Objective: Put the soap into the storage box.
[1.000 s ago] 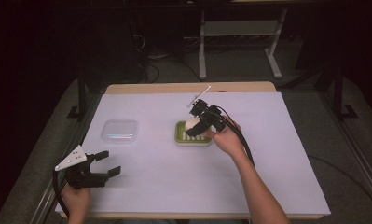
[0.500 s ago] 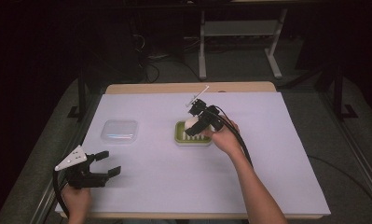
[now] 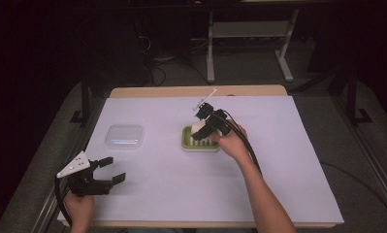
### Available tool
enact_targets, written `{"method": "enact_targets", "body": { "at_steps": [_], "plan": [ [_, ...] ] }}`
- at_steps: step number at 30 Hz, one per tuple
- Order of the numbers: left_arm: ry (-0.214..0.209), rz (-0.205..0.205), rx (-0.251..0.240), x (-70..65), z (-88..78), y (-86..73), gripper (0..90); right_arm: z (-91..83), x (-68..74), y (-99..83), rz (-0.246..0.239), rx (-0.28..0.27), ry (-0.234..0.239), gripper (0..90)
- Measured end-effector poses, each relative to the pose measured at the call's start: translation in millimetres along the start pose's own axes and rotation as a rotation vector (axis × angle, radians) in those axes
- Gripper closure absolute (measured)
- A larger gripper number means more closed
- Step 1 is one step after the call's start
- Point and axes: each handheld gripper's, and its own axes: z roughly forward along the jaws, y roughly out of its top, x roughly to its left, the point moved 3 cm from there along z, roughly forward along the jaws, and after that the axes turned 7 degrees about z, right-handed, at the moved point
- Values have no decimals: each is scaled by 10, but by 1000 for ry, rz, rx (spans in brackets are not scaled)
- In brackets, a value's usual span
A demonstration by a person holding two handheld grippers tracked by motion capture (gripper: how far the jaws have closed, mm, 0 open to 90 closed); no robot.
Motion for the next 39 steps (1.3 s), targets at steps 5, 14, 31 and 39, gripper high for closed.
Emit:
{"method": "enact_targets", "body": {
  "at_steps": [5,14,31,39],
  "plan": [
    [0,1,0,0,-1,0,145,20,-19,2,1,0,0,233],
    [1,-1,-1,0,-2,-1,145,75,-45,1,22,7,2,233],
    [0,-2,-2,-2,-3,0,145,160,-83,-16,43,25,3,233],
    [0,-2,-3,-3,-4,-1,145,198,-91,-25,56,33,7,233]
  ]
}}
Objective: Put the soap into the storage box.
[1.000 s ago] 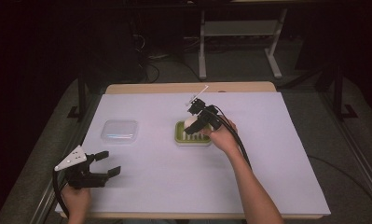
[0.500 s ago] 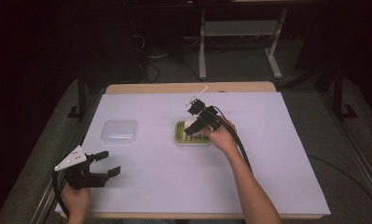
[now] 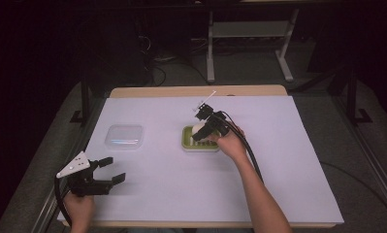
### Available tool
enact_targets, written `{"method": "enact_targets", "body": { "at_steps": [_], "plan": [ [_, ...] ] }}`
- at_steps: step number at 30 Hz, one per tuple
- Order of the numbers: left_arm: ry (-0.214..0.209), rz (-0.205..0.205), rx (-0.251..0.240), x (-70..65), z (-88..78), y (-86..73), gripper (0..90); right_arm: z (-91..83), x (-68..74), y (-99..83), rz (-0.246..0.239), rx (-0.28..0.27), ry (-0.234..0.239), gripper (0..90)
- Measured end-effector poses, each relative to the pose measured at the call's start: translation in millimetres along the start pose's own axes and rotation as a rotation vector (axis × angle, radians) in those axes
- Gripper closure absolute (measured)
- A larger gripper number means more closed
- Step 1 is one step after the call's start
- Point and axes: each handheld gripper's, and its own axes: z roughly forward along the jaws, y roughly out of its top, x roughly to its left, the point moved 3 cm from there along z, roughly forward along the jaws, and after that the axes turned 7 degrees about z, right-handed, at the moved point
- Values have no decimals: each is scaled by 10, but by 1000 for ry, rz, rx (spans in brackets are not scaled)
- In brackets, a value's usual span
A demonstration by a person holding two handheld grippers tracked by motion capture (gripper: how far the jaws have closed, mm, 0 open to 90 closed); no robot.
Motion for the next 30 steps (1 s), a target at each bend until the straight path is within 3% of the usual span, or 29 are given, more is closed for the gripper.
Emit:
{"method": "enact_targets", "body": {
  "at_steps": [30],
  "plan": [
    [1,-2,0,-1,-6,0,145,135,-20,-37,6,40,4,233]
  ]
}}
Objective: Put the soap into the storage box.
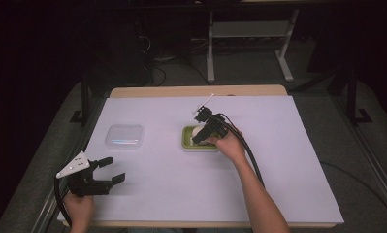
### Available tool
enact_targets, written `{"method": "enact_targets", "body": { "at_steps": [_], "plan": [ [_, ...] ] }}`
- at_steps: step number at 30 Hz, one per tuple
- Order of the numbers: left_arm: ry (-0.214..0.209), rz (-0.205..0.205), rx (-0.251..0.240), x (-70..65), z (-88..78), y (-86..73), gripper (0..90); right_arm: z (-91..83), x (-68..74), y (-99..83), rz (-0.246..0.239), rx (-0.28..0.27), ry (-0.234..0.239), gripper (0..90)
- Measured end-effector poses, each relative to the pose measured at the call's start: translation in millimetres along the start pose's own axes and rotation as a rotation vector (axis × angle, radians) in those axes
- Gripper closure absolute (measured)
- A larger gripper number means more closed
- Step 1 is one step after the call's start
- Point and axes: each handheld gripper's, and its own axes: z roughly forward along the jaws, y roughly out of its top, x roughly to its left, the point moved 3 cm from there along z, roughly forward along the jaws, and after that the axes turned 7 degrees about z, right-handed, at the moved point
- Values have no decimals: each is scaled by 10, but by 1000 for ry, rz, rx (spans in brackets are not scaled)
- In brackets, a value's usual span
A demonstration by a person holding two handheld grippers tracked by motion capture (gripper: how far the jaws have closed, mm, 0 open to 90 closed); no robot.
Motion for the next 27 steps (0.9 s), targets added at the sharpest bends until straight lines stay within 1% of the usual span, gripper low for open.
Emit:
{"method": "enact_targets", "body": {
  "at_steps": [12,27],
  "plan": [
    [1,0,1,-1,-3,0,145,39,-13,-10,-1,8,-7,233],
    [-1,4,0,0,0,0,144,37,-31,-17,7,12,-10,232]
  ]
}}
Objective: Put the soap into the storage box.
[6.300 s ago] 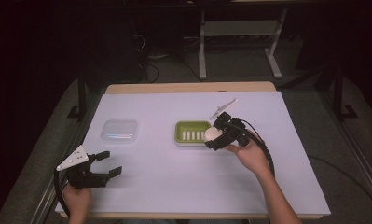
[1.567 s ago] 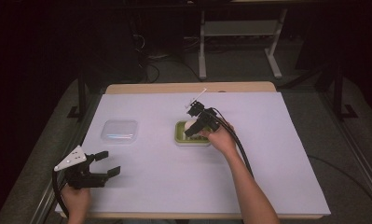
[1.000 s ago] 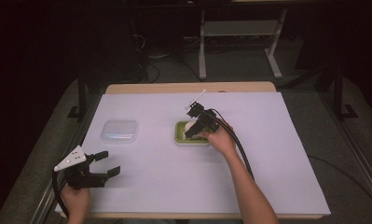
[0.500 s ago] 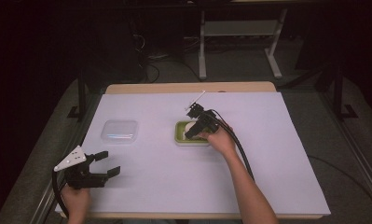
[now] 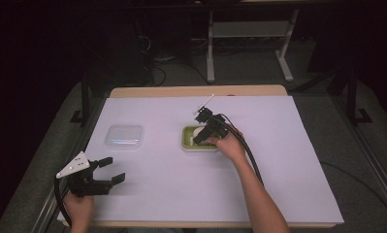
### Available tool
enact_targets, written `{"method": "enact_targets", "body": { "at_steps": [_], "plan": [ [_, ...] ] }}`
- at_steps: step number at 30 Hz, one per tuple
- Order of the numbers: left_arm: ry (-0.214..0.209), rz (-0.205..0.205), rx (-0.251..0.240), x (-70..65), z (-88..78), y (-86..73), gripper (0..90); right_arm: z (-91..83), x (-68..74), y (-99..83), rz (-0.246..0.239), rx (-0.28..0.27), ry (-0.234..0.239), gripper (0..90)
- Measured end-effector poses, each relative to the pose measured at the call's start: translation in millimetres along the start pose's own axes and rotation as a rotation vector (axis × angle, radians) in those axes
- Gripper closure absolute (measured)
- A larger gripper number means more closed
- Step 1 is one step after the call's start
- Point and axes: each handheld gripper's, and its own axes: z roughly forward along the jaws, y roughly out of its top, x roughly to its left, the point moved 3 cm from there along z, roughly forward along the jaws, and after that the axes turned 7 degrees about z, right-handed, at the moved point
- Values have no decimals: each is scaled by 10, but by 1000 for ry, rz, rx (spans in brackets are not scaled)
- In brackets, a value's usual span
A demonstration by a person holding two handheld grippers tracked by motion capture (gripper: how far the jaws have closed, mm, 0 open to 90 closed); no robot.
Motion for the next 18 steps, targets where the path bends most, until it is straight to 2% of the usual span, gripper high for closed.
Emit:
{"method": "enact_targets", "body": {
  "at_steps": [18],
  "plan": [
    [0,0,-1,-1,3,0,145,5,3,-1,5,3,-1,231]
  ]
}}
